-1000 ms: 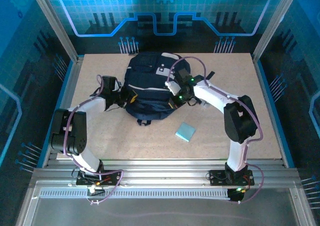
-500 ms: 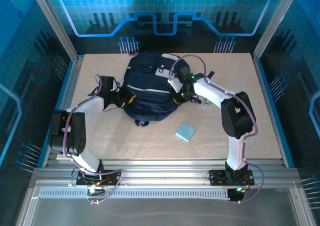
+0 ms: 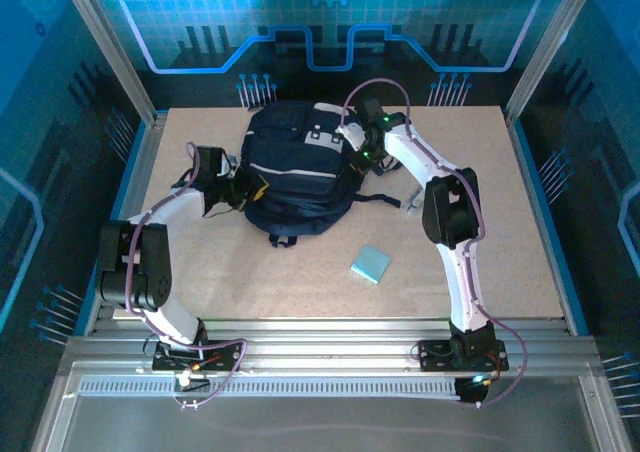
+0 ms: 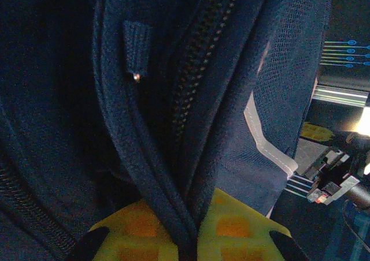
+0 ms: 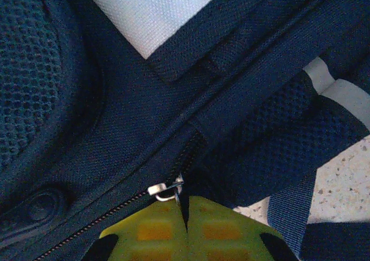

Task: Pack the student bag

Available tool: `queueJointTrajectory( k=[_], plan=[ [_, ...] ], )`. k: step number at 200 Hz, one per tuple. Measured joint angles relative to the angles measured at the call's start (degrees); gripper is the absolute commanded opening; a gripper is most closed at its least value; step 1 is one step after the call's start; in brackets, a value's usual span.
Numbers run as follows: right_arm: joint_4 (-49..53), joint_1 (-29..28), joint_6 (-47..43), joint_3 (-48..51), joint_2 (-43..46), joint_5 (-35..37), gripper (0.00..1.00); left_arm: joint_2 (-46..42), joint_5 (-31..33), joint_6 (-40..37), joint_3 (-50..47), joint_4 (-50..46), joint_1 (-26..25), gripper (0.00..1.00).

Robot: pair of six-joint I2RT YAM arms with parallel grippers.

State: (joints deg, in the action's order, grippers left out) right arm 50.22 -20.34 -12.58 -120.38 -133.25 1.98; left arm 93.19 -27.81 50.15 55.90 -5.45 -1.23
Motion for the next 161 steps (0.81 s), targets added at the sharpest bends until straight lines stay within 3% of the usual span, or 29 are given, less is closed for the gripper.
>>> queueJointTrajectory(
  k=[16, 42, 63, 78, 91, 112, 140, 161],
  plan=[
    [0.3, 0.0, 1.3, -0.1, 0.0, 0.2, 0.0, 0.0, -0.2, -0.4, 0.1, -0.2, 0.0, 0.0],
    [0.4, 0.0, 4.2, 0.9, 1.0, 0.5, 0.26, 0.0, -0.5, -0.8, 0.4, -0.6, 0.2, 0.0],
    [-1.9, 1.0, 6.5, 9.1, 7.1, 2.2, 0.45, 0.0, -0.5, -1.2, 0.5, -2.3, 1.7, 0.0],
    [-2.4, 3.0, 7.7, 14.3, 12.1, 2.7, 0.52, 0.0, -0.6, -1.7, 0.5, -3.9, 3.2, 0.11],
    [-3.4, 5.2, 9.2, 17.9, 17.3, 2.0, 0.55, 0.0, -0.6, -2.6, 0.5, -4.9, 3.9, 0.29],
    [-6.1, 5.7, 11.5, 21.3, 23.3, -1.5, 0.61, -0.5, -0.5, -2.7, 0.6, -5.7, 4.1, 0.49],
    [-10.3, 2.4, 14.2, 24.0, 26.3, -7.6, 0.66, -3.4, -0.5, -3.0, 0.6, -6.8, 4.1, 0.64],
    [-12.7, -1.4, 16.1, 25.8, 25.6, -10.9, 0.7, -6.6, -0.3, -2.5, -0.2, -6.5, 4.1, 0.66]
  ],
)
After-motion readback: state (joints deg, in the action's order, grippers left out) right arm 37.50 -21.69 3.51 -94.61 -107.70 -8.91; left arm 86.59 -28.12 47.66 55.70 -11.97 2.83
